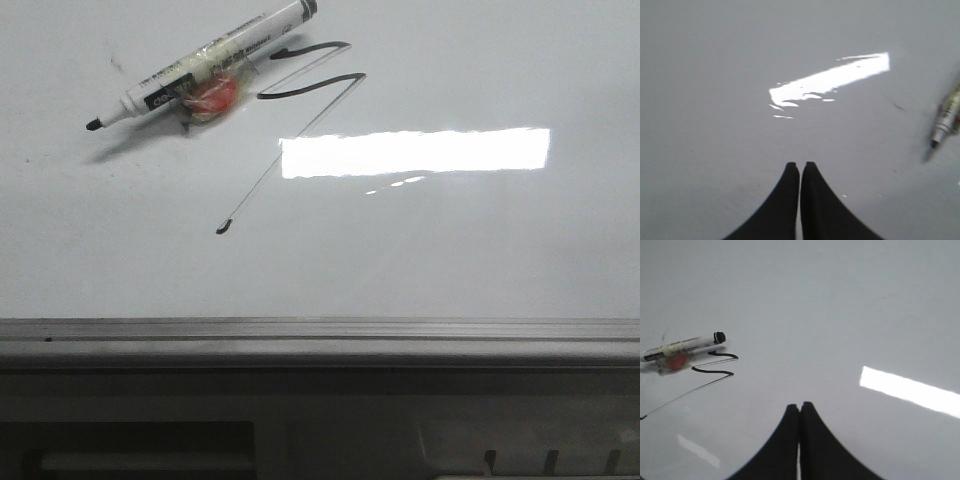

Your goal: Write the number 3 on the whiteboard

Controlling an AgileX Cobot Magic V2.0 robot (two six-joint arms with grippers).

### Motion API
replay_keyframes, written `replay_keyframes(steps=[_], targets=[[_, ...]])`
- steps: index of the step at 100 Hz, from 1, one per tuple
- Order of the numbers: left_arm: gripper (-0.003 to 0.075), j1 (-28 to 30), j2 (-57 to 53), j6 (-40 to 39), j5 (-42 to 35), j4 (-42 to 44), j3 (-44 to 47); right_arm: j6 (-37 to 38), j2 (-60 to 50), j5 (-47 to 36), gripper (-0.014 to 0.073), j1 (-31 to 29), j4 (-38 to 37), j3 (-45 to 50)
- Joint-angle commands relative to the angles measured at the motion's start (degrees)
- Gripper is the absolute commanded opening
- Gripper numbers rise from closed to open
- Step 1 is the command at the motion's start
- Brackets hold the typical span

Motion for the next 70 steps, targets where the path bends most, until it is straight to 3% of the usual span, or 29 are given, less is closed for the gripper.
replay_keyframes(steps=[1, 13, 32, 48, 70], targets=[[-0.0021, 2.7, -1.3, -4.0, -11.5, 1.6, 3.3, 0.1, 0.4, -4.5, -0.0062, -0.3, -0.1, -1.6], [-0.0021, 5.6, -3.5, -7.9, -13.6, 3.9, 10.0, 0.1, 0.4, -4.5, -0.0061, -0.3, -0.1, -1.6], [-0.0021, 6.2, -3.6, -25.1, -13.6, 8.9, 17.0, 0.1, 0.4, -4.5, -0.0061, -0.3, -0.1, -1.6], [-0.0021, 6.2, -3.6, -25.7, -7.9, 11.7, 17.7, 0.1, 0.4, -4.5, -0.0061, -0.3, -0.1, -1.6], [-0.0021, 6.4, -3.6, -25.7, -7.6, 11.3, 17.7, 0.1, 0.4, -4.5, -0.0062, -0.3, -0.1, -1.6]])
